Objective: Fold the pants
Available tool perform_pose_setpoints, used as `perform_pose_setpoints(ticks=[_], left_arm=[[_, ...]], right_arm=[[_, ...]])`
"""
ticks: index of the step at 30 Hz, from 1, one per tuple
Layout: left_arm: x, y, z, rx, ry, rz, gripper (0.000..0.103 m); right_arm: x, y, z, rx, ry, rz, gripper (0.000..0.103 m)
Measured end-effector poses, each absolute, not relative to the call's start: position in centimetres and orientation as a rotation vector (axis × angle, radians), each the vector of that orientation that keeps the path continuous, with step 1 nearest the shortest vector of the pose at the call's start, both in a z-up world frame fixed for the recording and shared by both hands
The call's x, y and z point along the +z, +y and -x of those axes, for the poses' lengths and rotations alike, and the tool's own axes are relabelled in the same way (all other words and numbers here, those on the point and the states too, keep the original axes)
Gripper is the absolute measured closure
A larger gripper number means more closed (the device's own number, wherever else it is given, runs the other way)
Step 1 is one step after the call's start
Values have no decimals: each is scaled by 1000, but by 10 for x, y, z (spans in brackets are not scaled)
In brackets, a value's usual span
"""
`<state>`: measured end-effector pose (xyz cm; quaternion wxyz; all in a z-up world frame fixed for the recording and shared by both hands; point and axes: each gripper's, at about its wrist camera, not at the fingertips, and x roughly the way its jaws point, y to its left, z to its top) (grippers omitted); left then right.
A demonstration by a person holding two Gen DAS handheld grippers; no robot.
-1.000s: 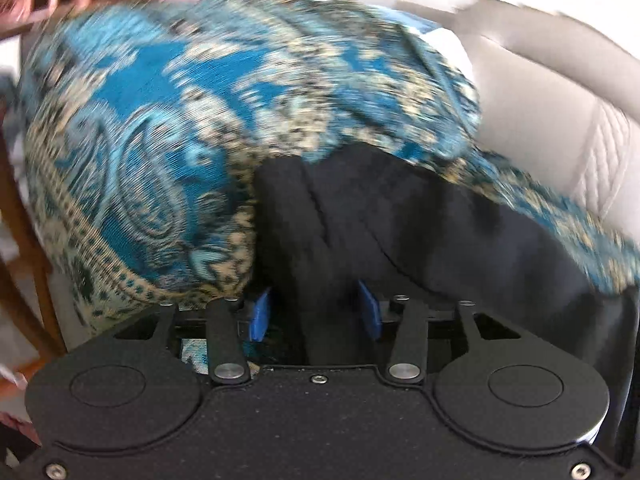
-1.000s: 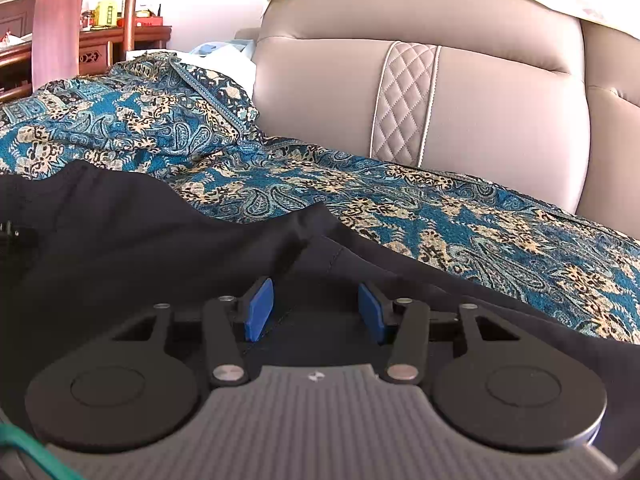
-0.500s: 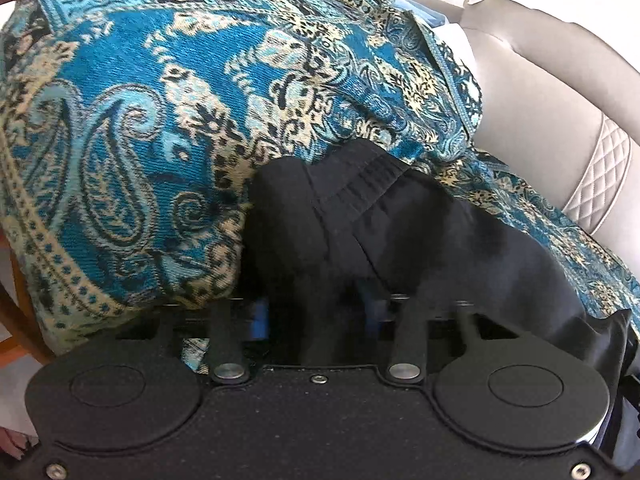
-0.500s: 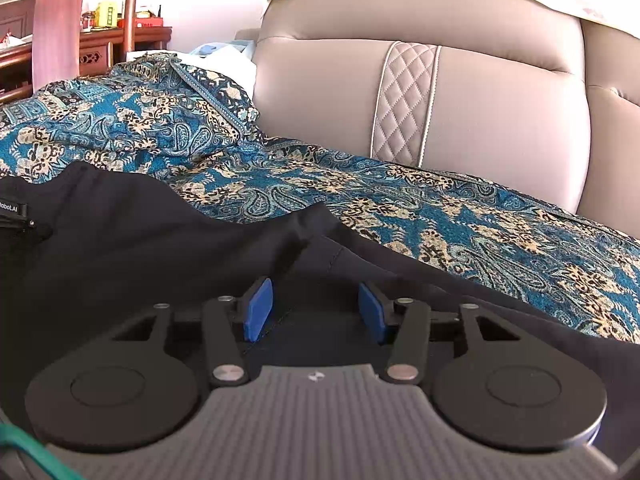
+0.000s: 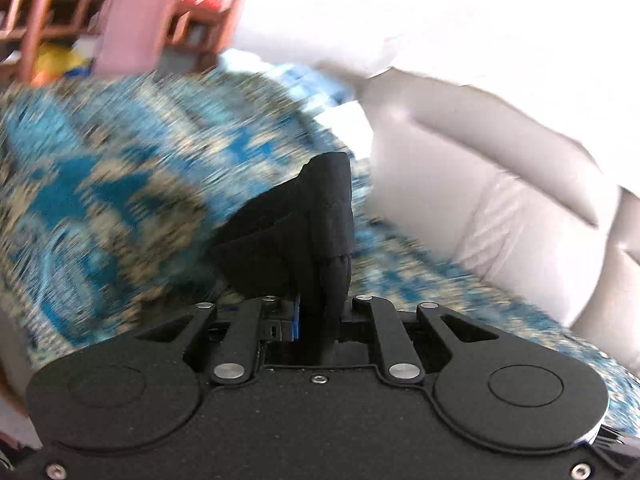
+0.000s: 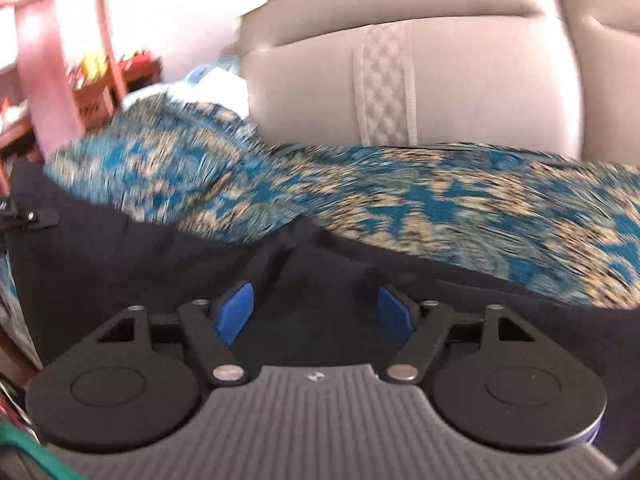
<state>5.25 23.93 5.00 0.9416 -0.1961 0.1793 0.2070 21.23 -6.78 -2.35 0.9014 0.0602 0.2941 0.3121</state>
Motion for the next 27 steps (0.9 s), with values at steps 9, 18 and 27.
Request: perform_pose_setpoints(ticks=[9,18,27], left_arm=[[75,99,-69,0,338,176,91],[-4,-37,-106,-355,657,-16,90],[-22,-48,-79,-440,746,-70,70]], right_arm=[[-27,-179,-201,541,659,-355,22],[-43,-265,-186,524,712,-627,21],[-45,-272,-171,307,754,-506,19]])
